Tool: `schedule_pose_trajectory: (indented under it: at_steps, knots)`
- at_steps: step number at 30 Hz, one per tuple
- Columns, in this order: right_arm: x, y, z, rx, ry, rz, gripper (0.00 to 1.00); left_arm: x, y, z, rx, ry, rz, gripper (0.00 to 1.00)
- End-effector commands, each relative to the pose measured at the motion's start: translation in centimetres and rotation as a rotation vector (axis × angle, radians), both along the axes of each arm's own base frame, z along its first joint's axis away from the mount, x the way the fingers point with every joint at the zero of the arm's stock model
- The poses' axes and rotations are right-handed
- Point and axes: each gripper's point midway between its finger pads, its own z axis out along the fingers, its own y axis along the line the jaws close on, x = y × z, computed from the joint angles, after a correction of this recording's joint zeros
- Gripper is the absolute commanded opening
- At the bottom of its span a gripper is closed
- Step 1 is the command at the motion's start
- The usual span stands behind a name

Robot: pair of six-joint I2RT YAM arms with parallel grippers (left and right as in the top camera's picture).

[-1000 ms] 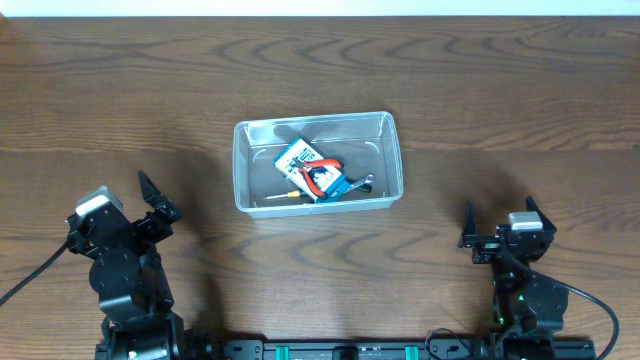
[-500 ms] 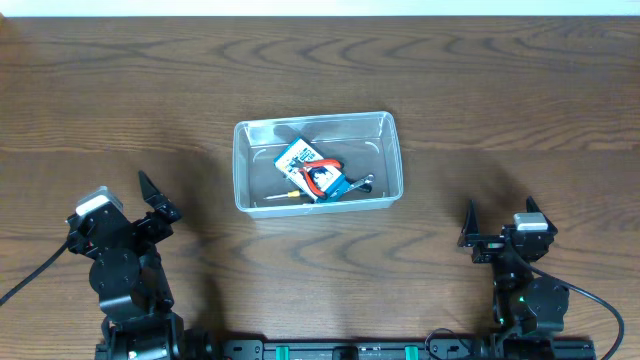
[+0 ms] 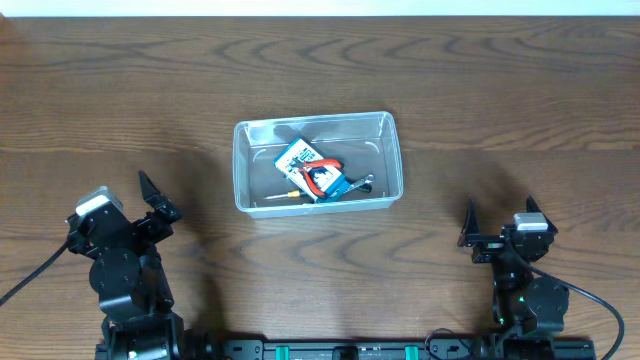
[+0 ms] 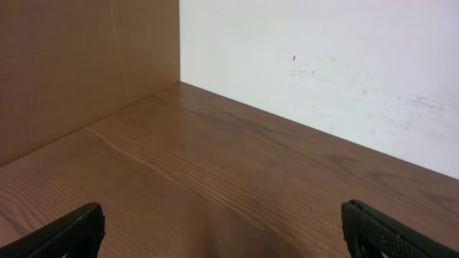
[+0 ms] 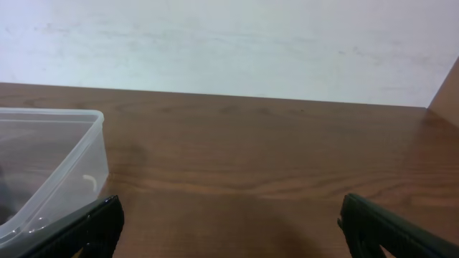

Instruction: Pack container

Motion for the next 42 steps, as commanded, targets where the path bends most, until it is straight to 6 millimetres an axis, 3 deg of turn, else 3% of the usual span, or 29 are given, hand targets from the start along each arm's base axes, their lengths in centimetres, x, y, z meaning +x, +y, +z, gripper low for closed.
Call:
schedule_pose_trajectory:
  at_steps: [1, 10, 13, 15, 20, 22, 27, 33, 37, 39, 42]
  knots:
    - [0.0, -0.4, 0.0, 0.016, -0.005, -0.018, 0.99, -0.2, 0.3, 0.4, 0.017, -0.006, 0.017, 0.98]
    - [0.0, -0.4, 0.0, 0.016, -0.005, -0.018, 0.99, -0.3, 0.3, 0.5, 0.017, -0.008, 0.016, 0.98]
    - [0.0, -0.4, 0.0, 0.016, -0.005, -0.018, 0.99, -0.9, -0.6, -0.1, 0.013, 0.015, -0.012, 0.98]
    - [0.0, -0.4, 0.0, 0.016, -0.005, -0.018, 0.99, -1.2, -2.0, -0.6, 0.008, 0.032, -0.073, 0.98]
    - [0.0, -0.4, 0.0, 0.016, -0.005, -0.018, 0.99, -2.1, -8.0, -2.5, -0.013, 0.083, -0.359, 0.98]
    - [0.0, -0.4, 0.0, 0.016, -0.005, -0.018, 0.99, -2.3, -8.9, -2.6, -0.008, 0.064, -0.396, 0.98]
    - [0.0, -0.4, 0.0, 0.016, -0.005, -0.018, 0.99, -1.1, -8.7, -2.9, 0.008, -0.069, -0.378, 0.98]
    - [0.0, -0.4, 0.0, 0.016, -0.005, -0.018, 0.99, 0.0, -8.9, -5.0, 0.017, -0.182, -0.378, 0.98]
    - [0.0, -0.4, 0.0, 0.016, -0.004, -0.018, 0.99, 0.1, -8.9, -7.3, 0.013, -0.115, -0.379, 0.98]
    - [0.0, -0.4, 0.0, 0.016, -0.004, -0.018, 0.99, -0.1, -8.9, -9.6, 0.003, -0.019, -0.383, 0.98]
    - [0.0, -0.4, 0.0, 0.016, -0.005, -0.018, 0.99, -0.1, -9.9, -10.2, -0.006, 0.003, -0.440, 0.98]
